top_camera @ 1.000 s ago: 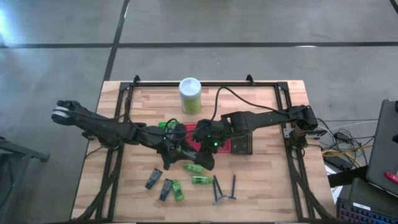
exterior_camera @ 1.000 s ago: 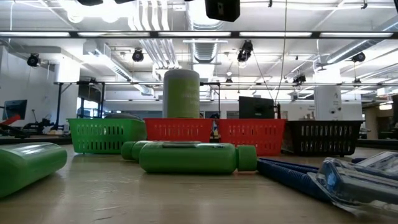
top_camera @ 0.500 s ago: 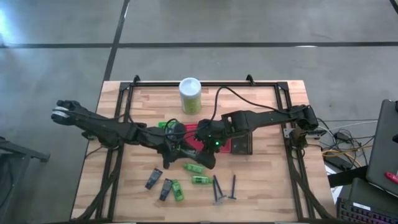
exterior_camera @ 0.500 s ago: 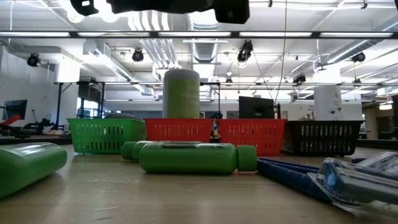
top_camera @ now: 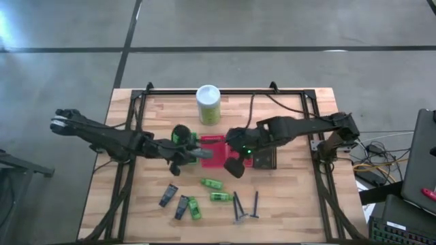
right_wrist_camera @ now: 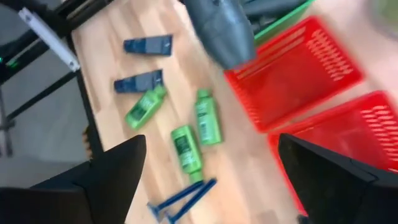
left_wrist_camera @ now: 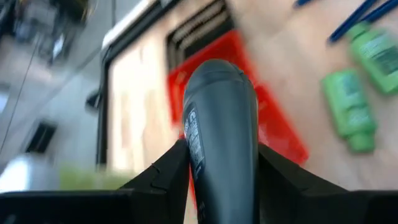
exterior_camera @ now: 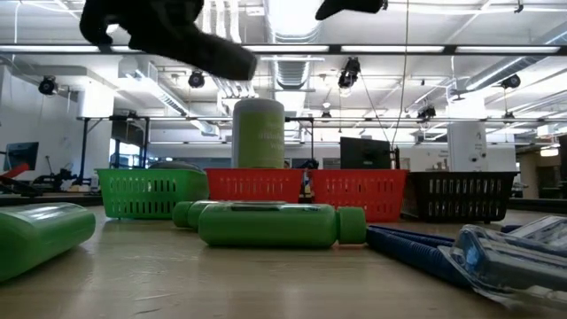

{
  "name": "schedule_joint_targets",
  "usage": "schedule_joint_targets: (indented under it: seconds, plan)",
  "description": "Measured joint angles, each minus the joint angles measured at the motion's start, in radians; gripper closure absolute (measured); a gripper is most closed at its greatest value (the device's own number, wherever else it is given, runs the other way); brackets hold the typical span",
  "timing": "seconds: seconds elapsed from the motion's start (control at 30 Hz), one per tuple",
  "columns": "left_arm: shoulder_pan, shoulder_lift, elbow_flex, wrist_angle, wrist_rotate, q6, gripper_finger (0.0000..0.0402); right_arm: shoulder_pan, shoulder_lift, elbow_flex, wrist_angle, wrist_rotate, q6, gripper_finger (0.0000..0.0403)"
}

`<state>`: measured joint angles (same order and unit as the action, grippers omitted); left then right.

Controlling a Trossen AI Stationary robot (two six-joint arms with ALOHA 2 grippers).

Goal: Pick & Place Travel size toiletries
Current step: Put the black deodorant into the green bin

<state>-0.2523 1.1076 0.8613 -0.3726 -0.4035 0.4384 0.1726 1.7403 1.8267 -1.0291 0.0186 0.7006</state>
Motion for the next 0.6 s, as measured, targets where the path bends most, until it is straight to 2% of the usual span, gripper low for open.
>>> schedule_joint_targets:
  seconds: [0.17, 0.33, 0.43, 0.6]
  plan:
    - [0.0, -0.066, -0.016, -0.186, -0.14, -0.172, 0.0256, 0.0, -0.04, 0.0, -0.077, 0.088, 0.007, 0.0042]
    - [0.0, -0.137, -0.033, -0.421, -0.194, -0.415, 0.0256, 0.0, -0.066, 0.0, -0.136, 0.115, 0.007, 0.0054]
    - [0.001, -0.161, -0.034, -0.563, -0.115, -0.521, 0.0256, 0.0, -0.072, 0.0, -0.153, 0.114, 0.005, 0.0062]
    - [0.01, -0.16, -0.041, -0.606, 0.206, -0.509, 0.0256, -0.001, -0.078, 0.0, -0.158, 0.108, -0.003, 0.0076]
